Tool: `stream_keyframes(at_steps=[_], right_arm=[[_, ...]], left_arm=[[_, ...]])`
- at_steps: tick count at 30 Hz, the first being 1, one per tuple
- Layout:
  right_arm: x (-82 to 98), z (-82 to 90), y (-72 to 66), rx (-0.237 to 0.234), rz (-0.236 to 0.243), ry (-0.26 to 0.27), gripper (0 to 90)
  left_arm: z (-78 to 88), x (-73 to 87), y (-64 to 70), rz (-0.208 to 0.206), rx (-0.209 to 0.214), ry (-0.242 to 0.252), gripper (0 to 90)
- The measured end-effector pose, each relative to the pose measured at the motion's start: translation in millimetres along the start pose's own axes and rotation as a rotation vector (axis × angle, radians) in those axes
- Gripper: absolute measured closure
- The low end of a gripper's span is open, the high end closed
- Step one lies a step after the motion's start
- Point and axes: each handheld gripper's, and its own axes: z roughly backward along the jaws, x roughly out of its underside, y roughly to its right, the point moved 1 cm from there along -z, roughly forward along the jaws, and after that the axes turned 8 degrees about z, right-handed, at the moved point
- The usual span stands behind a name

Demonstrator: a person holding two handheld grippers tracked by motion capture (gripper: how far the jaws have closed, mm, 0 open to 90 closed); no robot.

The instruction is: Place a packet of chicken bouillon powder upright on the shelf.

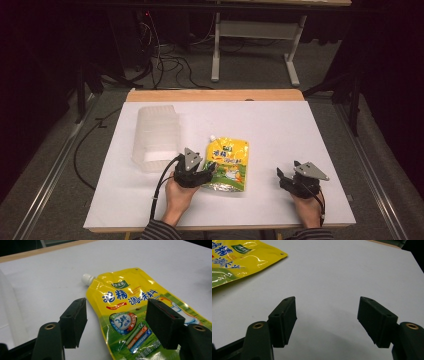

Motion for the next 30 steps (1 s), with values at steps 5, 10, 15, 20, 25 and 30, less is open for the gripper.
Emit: stream_keyframes(at_steps=[5, 10, 15, 20, 25, 30], right_arm=[[0.0, -0.2, 0.0, 0.0, 0.001, -0.001, 32.0], [0.1, 0.1, 0.3, -0.001, 0.0, 0.004, 31.9], [0.1, 0.2, 0.1, 0.001, 0.0, 0.005, 31.9], [0.0, 0.1, 0.0, -0.002, -0.001, 0.0, 31.9], [0.1, -0.1, 0.1, -0.001, -0.002, 0.002, 31.9], [0.0, 0.0, 0.1, -0.001, 0.0, -0.001, 31.9]], left_arm=[[-12.8, -7.6, 0.8, 0.017, 0.015, -0.036, 29.8], [-31.0, -15.6, -1.2, 0.062, 0.007, -0.089, 24.1], [-42.4, -18.2, -1.7, 0.07, 0.003, -0.11, 21.8], [-56.8, -20.3, -3.3, 0.083, -0.005, -0.158, 19.9], [-66.7, -22.0, -6.0, 0.118, -0.006, -0.171, 18.5], [-75.2, -17.9, -10.1, 0.116, -0.024, -0.203, 18.4]])
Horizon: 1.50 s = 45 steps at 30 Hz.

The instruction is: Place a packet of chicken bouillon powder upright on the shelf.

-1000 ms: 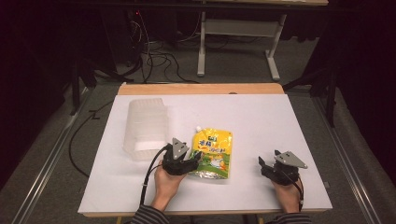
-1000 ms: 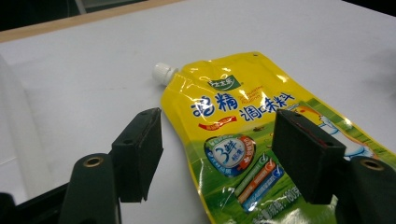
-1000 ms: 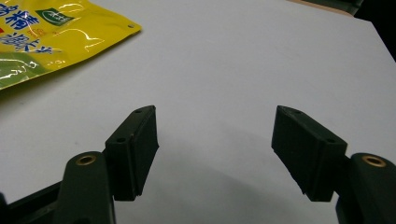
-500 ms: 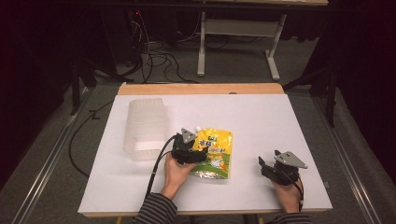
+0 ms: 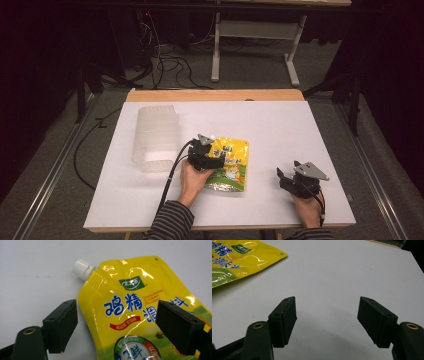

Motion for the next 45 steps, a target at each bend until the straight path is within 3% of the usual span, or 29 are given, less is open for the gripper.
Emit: stream_keyframes(at_steps=[6, 13, 19, 25, 26, 32, 36, 38, 40, 45], right_arm=[[0.0, 0.0, -0.2, 0.001, 0.004, 0.001, 31.8], [-0.1, -0.2, -0.9, 0.0, 0.009, 0.002, 31.8], [-0.4, -0.7, -1.4, 0.002, 0.014, -0.002, 31.7], [-0.6, -0.9, -1.8, 0.0, 0.016, -0.009, 31.6], [-0.6, -1.2, -2.0, 0.0, 0.019, -0.01, 31.6], [-0.6, -1.3, -1.9, 0.001, 0.018, -0.011, 31.6], [-0.6, -1.2, -1.7, -0.001, 0.016, -0.011, 31.6], [-0.7, -1.7, -1.8, -0.003, 0.017, -0.012, 31.6], [-1.0, -2.2, -2.1, -0.006, 0.024, -0.019, 31.6], [-0.9, -2.3, -1.5, -0.007, 0.02, -0.024, 31.5]], left_arm=[[-7.2, 3.7, 0.2, -0.012, -0.021, -0.047, 19.3], [-6.1, 4.6, 2.5, -0.043, -0.014, -0.038, 27.6], [-4.0, 4.7, 5.1, -0.066, -0.034, -0.038, 46.6], [-1.7, 5.5, 8.9, -0.094, -0.027, -0.047, 62.1], [-1.3, 5.3, 9.4, -0.104, -0.024, -0.053, 68.0], [-0.4, 2.7, 9.8, -0.097, 0.004, -0.083, 83.9], [-0.2, 2.7, 9.7, -0.108, 0.009, -0.075, 86.1], [0.9, 1.6, 7.5, -0.085, 0.034, -0.082, 86.6], [3.1, -1.2, 6.3, -0.085, 0.076, -0.054, 86.8], [16.0, -5.4, 9.2, -0.074, 0.098, -0.013, 87.1]])
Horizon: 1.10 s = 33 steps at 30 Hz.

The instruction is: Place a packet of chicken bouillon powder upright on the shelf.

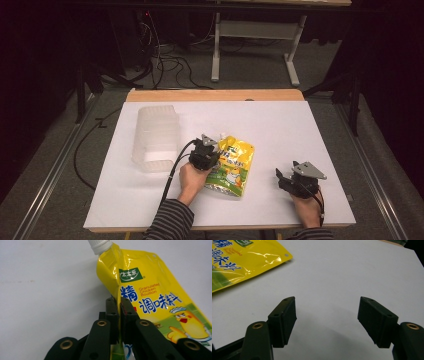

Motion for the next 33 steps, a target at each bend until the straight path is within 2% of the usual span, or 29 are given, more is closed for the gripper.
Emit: stream_keyframes(at_steps=[3, 4, 5, 6, 7, 13, 17, 21, 29, 33], right_arm=[[0.2, 0.3, 0.6, 0.002, -0.011, 0.002, 31.5], [0.1, 0.2, 0.4, 0.002, -0.011, 0.0, 31.5], [0.1, 0.2, 0.4, 0.002, -0.011, 0.0, 31.5], [0.1, 0.1, 0.4, 0.002, -0.008, 0.001, 31.5], [0.1, 0.1, 0.4, 0.002, -0.008, 0.001, 31.5], [0.3, 0.4, 0.8, 0.0, -0.016, 0.008, 31.6], [0.5, 0.6, 1.0, 0.001, -0.009, 0.011, 31.6], [0.6, 0.9, 1.3, 0.0, -0.008, 0.012, 31.7], [0.6, 0.8, 1.0, 0.003, -0.016, 0.018, 31.6], [0.7, 1.2, 1.2, 0.002, -0.012, 0.016, 31.6]], left_arm=[[11.3, -3.0, 3.5, -0.004, 0.035, 0.041, 87.0], [18.1, -5.3, 6.0, -0.019, 0.047, 0.057, 87.0], [18.1, -5.3, 6.0, -0.019, 0.047, 0.057, 87.0], [26.5, -7.5, 8.9, -0.029, 0.067, 0.083, 86.9], [26.5, -7.5, 8.9, -0.029, 0.067, 0.083, 87.0], [52.2, -11.1, 12.4, -0.045, 0.112, 0.139, 87.0], [69.9, -13.6, 11.2, -0.065, 0.122, 0.176, 86.9], [80.1, -14.8, 10.8, -0.066, 0.136, 0.2, 86.9], [101.0, -18.7, 10.1, -0.103, 0.119, 0.236, 86.9], [113.3, -20.8, 3.9, -0.085, 0.117, 0.272, 86.9]])
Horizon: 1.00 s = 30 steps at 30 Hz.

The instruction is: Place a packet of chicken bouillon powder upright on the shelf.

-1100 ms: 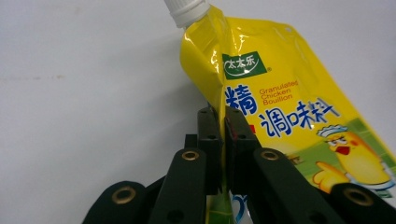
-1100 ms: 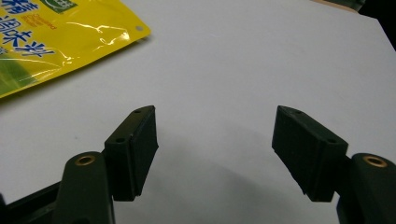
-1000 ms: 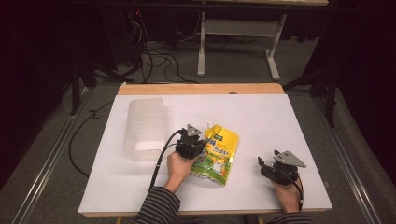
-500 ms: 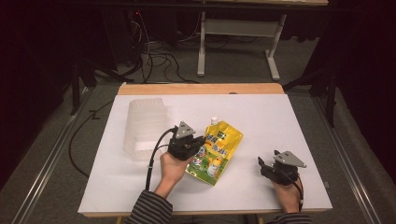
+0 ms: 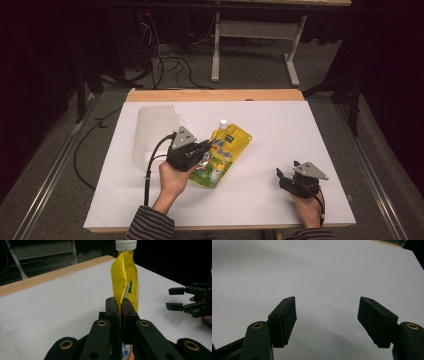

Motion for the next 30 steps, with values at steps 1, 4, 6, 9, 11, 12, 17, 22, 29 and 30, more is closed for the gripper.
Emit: stream_keyframes(at_steps=[1, 4, 6, 9, 11, 12, 17, 22, 29, 30], right_arm=[[0.0, 0.2, -0.1, 0.001, -0.001, -0.001, 31.6], [0.0, 0.0, -0.5, 0.002, 0.001, 0.0, 31.6], [0.0, 0.0, -0.5, 0.003, 0.001, 0.0, 31.7], [0.0, -0.2, -0.3, 0.001, -0.001, -0.001, 31.6], [0.0, -0.1, -0.5, 0.003, 0.001, 0.0, 31.6], [0.0, -0.1, -0.5, 0.003, 0.0, 0.0, 31.6], [0.0, 0.0, -0.5, 0.002, 0.001, 0.001, 31.6], [-0.2, -0.1, -1.0, 0.005, -0.003, -0.002, 31.6], [-0.1, 0.0, -0.7, 0.004, 0.0, -0.002, 31.6], [-0.1, 0.0, -0.7, 0.004, 0.0, -0.002, 31.6]], left_arm=[[2.6, -0.5, -1.0, 0.001, -0.004, 0.005, 86.9], [10.0, -2.1, -4.3, 0.0, -0.012, 0.018, 87.0], [13.2, -3.0, -6.3, 0.004, -0.019, 0.025, 87.0], [16.8, -4.3, -9.0, 0.007, -0.024, 0.03, 86.9], [22.2, -6.3, -13.6, 0.012, -0.035, 0.04, 87.0], [24.5, -7.3, -15.2, 0.011, -0.046, 0.048, 86.9], [33.6, -11.2, -20.6, 0.017, -0.056, 0.073, 87.0], [45.1, -15.3, -29.3, 0.016, -0.079, 0.095, 87.0], [58.8, -16.5, -44.1, 0.034, -0.119, 0.135, 87.0], [58.8, -16.5, -44.1, 0.034, -0.119, 0.135, 86.9]])
